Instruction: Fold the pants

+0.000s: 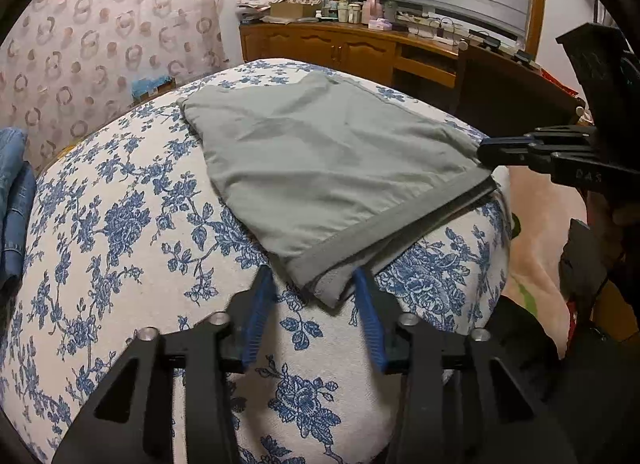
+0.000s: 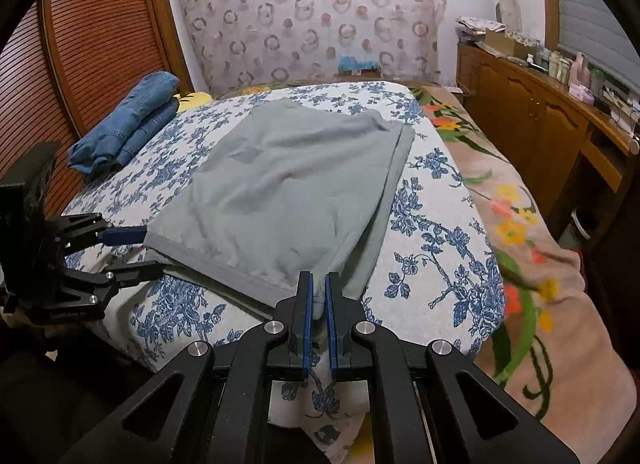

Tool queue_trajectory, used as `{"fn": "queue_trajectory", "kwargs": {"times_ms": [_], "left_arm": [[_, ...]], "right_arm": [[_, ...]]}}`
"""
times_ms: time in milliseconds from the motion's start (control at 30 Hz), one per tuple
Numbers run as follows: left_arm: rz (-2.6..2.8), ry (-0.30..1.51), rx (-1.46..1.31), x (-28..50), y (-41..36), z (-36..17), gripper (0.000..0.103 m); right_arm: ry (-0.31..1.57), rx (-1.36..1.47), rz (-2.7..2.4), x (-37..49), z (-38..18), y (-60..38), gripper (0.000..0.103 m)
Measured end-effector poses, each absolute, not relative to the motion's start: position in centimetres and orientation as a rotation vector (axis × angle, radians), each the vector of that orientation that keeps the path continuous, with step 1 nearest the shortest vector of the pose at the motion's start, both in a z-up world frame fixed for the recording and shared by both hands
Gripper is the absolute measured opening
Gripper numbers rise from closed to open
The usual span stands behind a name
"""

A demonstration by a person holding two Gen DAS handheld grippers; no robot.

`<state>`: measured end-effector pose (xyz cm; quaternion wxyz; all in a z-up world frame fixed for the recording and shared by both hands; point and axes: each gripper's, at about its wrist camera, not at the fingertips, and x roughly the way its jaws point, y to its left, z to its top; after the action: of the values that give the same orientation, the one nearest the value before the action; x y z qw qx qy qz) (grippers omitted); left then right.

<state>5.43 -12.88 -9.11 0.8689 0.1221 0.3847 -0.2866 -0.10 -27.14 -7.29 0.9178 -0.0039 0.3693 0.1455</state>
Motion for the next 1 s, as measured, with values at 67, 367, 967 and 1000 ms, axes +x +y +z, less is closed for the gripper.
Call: {"fn": "queue_trajectory", "kwargs": {"times_ms": [67, 367, 967, 1000], "left_arm": [[-0.602, 0.795, 0.236, 5.6, -12.7, -8.9, 0.023], [-0.609, 0.78, 0.205, 5.5, -12.4, -8.5, 0.02], [-0.606, 0.804, 0.195, 5.9, -12.5, -9.1, 0.02], [-0.605, 0.803, 0.196, 5.9, -12.5, -9.0, 0.02]], "right_arm": [[0.768, -0.016, 0.3, -0.2, -7.5, -27.0, 0.006], [0.798, -0.003, 0.292, 0.1, -8.1, -27.2, 0.006], [0.833, 0.032, 0.27, 0.6, -8.5, -27.4, 0.036], [0.833, 0.035, 0.274, 0.6, -8.5, -27.5, 0.036]]}}
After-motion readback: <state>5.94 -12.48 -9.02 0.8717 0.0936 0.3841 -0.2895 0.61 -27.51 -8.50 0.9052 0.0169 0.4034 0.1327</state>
